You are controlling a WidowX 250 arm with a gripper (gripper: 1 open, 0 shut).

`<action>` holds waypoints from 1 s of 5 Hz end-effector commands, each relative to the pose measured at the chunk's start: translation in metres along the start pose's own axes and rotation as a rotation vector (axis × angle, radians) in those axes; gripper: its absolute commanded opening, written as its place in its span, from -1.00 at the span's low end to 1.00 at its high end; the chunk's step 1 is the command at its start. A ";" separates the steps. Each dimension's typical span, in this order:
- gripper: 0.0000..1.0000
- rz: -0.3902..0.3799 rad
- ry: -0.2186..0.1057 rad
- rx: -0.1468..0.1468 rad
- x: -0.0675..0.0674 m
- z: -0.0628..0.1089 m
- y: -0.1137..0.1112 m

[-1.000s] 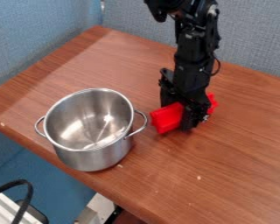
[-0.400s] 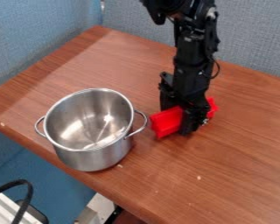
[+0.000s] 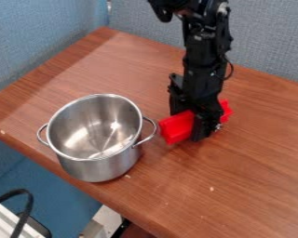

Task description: Move the red object from the metal pot to the table

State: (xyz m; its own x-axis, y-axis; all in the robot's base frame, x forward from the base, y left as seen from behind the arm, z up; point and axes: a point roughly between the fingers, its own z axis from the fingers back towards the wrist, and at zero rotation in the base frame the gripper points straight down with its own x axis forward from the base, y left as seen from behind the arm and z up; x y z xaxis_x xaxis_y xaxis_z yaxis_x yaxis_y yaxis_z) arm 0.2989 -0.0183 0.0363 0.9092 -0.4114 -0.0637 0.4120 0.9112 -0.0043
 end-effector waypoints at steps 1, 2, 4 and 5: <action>-1.00 -0.003 -0.068 0.019 0.003 0.021 -0.002; -1.00 -0.003 -0.064 0.011 0.000 0.018 -0.006; -1.00 -0.010 -0.056 0.005 -0.003 0.015 -0.009; -1.00 -0.017 -0.050 0.002 -0.005 0.012 -0.012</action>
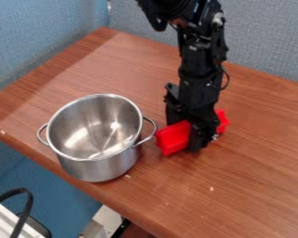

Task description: Move the red object from the metal pot to the table

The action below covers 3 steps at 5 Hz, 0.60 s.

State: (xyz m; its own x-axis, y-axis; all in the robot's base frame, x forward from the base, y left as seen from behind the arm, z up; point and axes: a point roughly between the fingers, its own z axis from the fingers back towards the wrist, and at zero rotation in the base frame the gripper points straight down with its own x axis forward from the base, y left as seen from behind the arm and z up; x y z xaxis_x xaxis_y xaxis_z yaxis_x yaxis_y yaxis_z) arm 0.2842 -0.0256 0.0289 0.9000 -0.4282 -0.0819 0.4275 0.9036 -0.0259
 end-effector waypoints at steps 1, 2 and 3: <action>-1.00 -0.005 -0.064 0.023 0.003 0.019 -0.001; -1.00 -0.006 -0.060 0.022 0.002 0.018 -0.001; -1.00 -0.009 -0.054 0.021 0.000 0.018 -0.002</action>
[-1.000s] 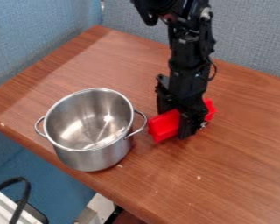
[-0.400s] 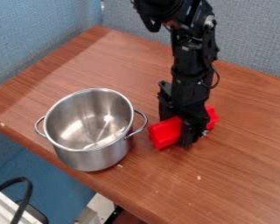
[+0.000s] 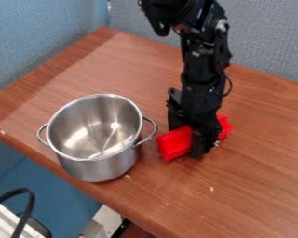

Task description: Move the red object from the metal pot to the table

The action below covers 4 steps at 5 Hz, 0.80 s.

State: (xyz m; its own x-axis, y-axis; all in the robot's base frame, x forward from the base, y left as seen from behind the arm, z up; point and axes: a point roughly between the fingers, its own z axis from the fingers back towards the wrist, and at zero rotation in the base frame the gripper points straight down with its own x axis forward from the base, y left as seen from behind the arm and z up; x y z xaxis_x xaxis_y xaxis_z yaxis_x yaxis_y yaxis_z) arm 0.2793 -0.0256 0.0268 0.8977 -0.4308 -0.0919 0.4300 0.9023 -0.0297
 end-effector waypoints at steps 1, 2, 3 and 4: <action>-1.00 -0.011 -0.059 0.021 0.003 0.020 -0.001; -1.00 -0.015 -0.055 0.018 0.002 0.019 -0.002; -1.00 -0.022 -0.052 0.015 0.000 0.019 -0.003; -1.00 -0.029 -0.049 0.011 -0.001 0.019 -0.003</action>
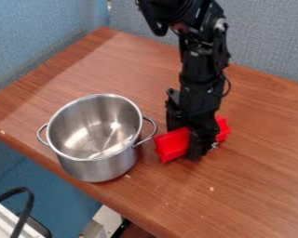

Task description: Move the red object from the metal pot to the table

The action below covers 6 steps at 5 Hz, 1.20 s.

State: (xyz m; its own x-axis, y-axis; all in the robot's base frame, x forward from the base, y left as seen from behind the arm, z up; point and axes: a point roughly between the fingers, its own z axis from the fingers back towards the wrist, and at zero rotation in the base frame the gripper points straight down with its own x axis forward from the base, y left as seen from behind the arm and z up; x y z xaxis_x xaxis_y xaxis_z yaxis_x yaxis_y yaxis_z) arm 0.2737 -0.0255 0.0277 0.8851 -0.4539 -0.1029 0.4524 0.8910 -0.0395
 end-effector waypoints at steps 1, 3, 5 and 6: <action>-1.00 -0.009 -0.058 0.016 0.003 0.018 -0.002; -1.00 -0.018 -0.056 0.011 0.000 0.018 -0.004; 1.00 -0.020 -0.057 0.007 -0.002 0.017 -0.007; 1.00 -0.028 -0.053 0.016 -0.004 0.013 -0.006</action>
State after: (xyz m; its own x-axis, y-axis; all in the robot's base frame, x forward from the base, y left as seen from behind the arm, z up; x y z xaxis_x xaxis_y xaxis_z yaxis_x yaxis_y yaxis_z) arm 0.2644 -0.0260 0.0266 0.8781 -0.4676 -0.1017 0.4649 0.8839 -0.0504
